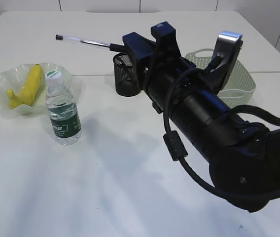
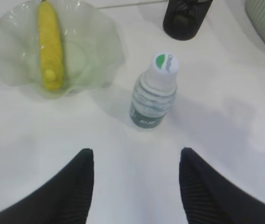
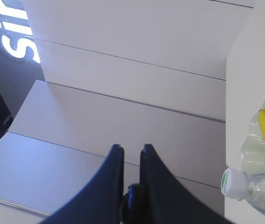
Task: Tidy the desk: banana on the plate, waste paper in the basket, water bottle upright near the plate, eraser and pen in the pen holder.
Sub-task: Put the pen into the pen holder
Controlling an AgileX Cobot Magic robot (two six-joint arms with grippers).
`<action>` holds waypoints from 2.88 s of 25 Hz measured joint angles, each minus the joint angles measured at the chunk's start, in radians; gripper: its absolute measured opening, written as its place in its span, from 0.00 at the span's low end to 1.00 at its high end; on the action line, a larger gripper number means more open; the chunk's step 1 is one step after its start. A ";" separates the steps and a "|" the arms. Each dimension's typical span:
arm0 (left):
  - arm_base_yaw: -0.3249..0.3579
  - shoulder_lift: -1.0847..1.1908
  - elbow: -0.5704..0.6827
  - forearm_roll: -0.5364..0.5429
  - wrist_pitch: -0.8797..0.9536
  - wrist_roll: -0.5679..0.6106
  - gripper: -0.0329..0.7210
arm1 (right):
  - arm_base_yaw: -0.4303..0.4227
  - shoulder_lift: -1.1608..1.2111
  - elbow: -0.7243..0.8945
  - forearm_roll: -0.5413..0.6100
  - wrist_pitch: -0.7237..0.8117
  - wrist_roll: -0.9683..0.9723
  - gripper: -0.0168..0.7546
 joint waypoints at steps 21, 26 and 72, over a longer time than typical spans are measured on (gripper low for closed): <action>0.019 -0.025 0.000 0.023 0.065 0.000 0.52 | -0.135 -0.140 -0.024 -0.199 0.380 -0.155 0.09; 0.019 -0.025 0.000 0.025 0.065 0.000 0.52 | -0.180 -0.193 -0.076 -0.199 0.551 -0.280 0.09; 0.019 -0.025 0.000 0.060 0.111 0.000 0.52 | -0.409 0.485 -1.199 -0.590 1.352 -0.595 0.09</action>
